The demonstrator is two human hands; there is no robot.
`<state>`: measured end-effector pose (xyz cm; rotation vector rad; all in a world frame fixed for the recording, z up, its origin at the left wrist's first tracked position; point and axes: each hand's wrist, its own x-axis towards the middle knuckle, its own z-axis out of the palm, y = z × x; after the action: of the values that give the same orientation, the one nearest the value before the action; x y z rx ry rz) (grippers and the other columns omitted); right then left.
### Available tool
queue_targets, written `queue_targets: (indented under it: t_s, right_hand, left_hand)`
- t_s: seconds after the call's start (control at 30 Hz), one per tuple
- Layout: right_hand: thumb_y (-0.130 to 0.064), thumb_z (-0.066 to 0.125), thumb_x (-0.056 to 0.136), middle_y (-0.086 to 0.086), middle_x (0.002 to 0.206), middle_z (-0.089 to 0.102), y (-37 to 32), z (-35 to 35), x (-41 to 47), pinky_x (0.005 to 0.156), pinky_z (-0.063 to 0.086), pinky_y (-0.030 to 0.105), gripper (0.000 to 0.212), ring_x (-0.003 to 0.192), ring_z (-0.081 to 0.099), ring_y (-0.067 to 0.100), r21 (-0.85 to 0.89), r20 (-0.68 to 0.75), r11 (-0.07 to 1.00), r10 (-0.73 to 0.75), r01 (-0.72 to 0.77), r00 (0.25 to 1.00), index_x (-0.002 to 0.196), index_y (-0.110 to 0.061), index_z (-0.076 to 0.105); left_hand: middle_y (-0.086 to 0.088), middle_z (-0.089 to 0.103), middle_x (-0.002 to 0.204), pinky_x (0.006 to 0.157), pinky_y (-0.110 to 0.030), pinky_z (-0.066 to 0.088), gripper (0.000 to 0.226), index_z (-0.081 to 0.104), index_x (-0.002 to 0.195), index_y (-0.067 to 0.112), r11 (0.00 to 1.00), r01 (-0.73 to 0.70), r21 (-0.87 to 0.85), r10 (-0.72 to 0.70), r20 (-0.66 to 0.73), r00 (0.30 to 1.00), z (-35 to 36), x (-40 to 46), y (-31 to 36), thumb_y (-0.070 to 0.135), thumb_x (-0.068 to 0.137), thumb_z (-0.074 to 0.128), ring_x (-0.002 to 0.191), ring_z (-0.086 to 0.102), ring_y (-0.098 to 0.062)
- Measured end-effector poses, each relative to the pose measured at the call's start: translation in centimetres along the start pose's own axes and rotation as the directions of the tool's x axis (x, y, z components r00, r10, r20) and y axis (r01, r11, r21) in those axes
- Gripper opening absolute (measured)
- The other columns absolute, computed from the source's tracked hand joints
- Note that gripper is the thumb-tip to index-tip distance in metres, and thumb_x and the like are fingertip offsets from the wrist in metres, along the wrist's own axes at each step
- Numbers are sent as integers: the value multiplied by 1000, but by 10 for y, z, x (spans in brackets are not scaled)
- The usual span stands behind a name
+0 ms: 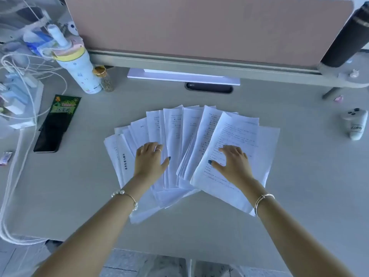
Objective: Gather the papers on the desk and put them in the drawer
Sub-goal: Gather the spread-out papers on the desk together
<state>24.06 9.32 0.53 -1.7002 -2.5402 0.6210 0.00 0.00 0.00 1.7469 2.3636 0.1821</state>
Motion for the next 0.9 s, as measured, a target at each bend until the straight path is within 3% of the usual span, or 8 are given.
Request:
queue_targets:
  t_s: [0.17, 0.27, 0.47, 0.6, 0.7, 0.8, 0.9]
  right_hand:
    - [-55, 54, 83, 8, 153, 29, 8, 27, 5, 110, 23, 41, 71, 143, 19, 26, -29, -40, 1000, -12, 11, 999, 141, -18, 35]
    - [-59, 48, 84, 6, 159, 13, 13, 42, 6, 114, 16, 43, 76, 147, 5, 27, -45, -35, 999, -5, 3, 999, 147, -27, 20]
    - [-58, 48, 84, 2, 158, 15, 14, 58, 7, 115, 12, 42, 70, 147, 5, 25, -65, -68, 991, -125, 121, 990, 145, -31, 25]
    - [-60, 47, 84, -2, 158, 16, 21, 64, -4, 115, 9, 39, 70, 147, 4, 20, -63, -89, 984, -173, 168, 981, 145, -31, 27]
    - [-58, 53, 82, -4, 158, 19, 23, 64, -14, 115, 12, 40, 70, 147, 5, 16, 34, -114, 981, -184, 189, 976, 143, -31, 31]
    - [-56, 55, 82, -1, 158, 19, 26, 55, -26, 114, 15, 42, 68, 146, 7, 17, 96, -276, 986, -105, 136, 955, 142, -30, 33]
    - [-63, 50, 80, 2, 159, 16, 38, 49, -37, 114, 13, 44, 73, 147, 5, 22, 47, -311, 999, 22, -8, 950, 142, -30, 30]
  left_hand:
    - [-10, 15, 158, 113, -58, 3, 72, 25, 145, 14, 990, 121, 77, -123, 27, 992, 26, 7, -7, 55, 88, 41, 144, 5, -39]
    - [-9, 2, 160, 110, -64, -1, 78, 12, 148, 19, 977, 207, 46, -209, 51, 977, 43, 5, -14, 64, 87, 30, 143, -5, -42]
    - [-5, 9, 160, 116, -55, 5, 68, 15, 147, 14, 998, 51, 20, -51, -22, 998, 65, 6, 16, 50, 91, 28, 146, 2, -32]
    - [-1, 15, 159, 119, -43, 4, 57, 21, 147, 17, 981, -41, -192, 29, -62, 998, 67, -1, 30, 40, 94, 28, 147, 5, -23]
    - [-6, 23, 157, 119, -38, 10, 52, 34, 143, 15, 921, -40, -387, -20, -151, 988, 61, -12, 15, 37, 96, 35, 145, 13, -23]
    - [-14, 21, 156, 118, -45, 8, 60, 32, 142, 9, 943, 83, -323, -172, -257, 951, 55, -23, -15, 46, 94, 34, 145, 9, -33]
    - [-14, 8, 159, 119, -46, 5, 75, 16, 147, 7, 948, 207, -240, -246, -142, 959, 53, -40, -43, 56, 92, 30, 146, 1, -30]
